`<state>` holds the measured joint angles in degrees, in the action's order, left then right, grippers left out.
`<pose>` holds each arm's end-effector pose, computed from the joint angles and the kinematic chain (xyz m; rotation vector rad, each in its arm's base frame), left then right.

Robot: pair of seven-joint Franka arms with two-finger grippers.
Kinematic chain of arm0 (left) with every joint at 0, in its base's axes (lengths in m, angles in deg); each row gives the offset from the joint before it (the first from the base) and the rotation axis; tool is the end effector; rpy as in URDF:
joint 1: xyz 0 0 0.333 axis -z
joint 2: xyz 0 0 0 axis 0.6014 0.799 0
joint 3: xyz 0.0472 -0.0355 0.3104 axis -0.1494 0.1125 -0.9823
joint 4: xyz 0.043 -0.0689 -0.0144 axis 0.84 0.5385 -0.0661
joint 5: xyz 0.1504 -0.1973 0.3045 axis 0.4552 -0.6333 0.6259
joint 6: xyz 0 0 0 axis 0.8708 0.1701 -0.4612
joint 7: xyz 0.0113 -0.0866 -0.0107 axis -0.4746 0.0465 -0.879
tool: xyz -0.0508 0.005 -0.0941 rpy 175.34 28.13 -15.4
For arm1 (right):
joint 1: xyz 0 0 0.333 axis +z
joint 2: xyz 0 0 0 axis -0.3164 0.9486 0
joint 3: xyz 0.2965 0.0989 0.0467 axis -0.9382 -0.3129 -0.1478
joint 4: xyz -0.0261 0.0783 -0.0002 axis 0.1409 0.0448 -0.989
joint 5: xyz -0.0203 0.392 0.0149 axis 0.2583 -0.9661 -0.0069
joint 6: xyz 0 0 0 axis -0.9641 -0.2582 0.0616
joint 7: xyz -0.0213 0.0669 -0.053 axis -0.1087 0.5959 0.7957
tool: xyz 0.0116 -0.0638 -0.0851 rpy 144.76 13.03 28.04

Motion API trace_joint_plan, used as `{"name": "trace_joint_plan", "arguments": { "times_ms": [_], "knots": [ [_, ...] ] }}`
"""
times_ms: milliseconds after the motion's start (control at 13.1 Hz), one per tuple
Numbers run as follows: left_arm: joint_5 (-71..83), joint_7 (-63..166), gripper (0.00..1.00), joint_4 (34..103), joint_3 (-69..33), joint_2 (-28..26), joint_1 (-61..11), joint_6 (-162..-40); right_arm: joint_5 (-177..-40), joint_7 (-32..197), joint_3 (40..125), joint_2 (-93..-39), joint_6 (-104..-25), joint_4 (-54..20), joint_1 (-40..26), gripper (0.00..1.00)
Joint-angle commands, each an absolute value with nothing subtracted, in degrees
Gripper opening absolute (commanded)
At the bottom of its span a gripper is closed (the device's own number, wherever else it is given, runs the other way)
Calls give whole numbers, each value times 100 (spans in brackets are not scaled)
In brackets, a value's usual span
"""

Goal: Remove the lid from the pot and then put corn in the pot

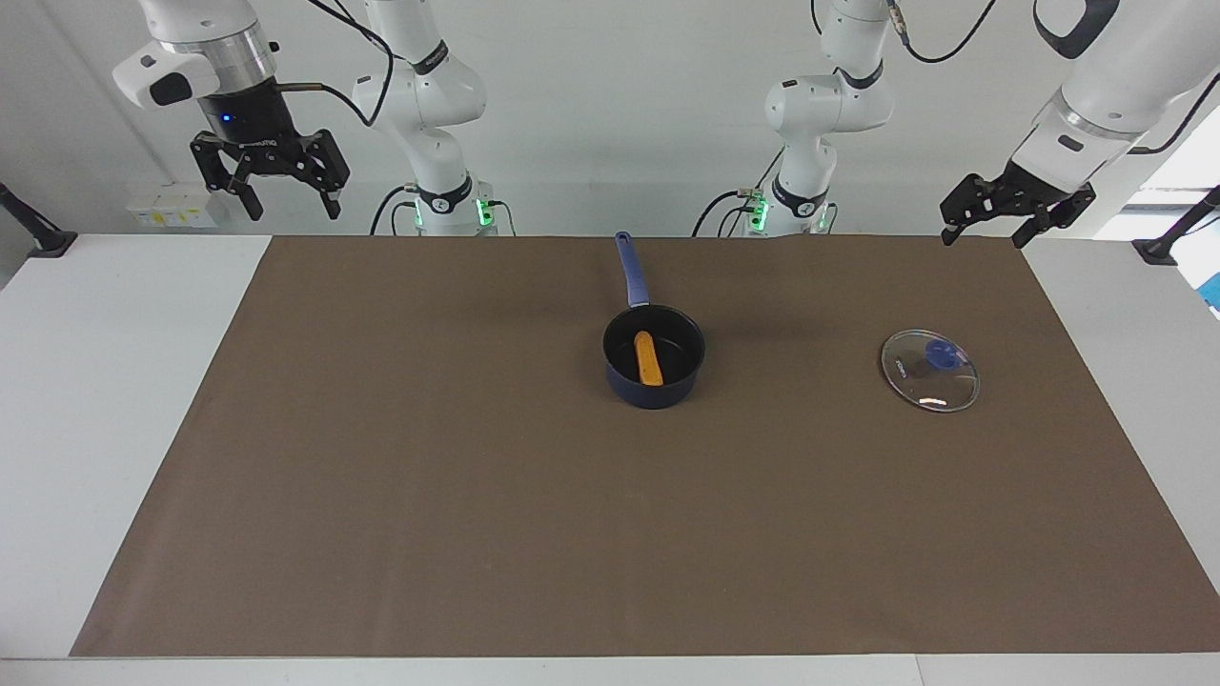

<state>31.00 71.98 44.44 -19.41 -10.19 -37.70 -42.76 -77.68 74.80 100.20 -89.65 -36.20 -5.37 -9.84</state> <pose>0.5394 -0.0060 0.6410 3.1216 -0.1624 -0.1642 0.5068 -0.0237 0.6813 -3.1202 0.0240 -0.1318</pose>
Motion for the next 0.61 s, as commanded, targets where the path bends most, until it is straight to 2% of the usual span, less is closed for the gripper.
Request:
{"name": "trace_joint_plan", "arguments": {
  "times_ms": [0,383,536],
  "knots": [
    [3148,7244,100,4455,-1921,-1069,-3794,-4190,-7930,7574,10086,-8993,-3350,-525,-1036,100],
    [3148,7244,100,4455,-1921,-1069,-3802,-4190,-7947,7644,10077,-9064,-3103,-569,-1044,100],
    [3139,7244,100,4455,-1921,-1069,-3794,-4190,-7894,7810,10104,-9300,-3173,-910,-1141,100]
  ]
}}
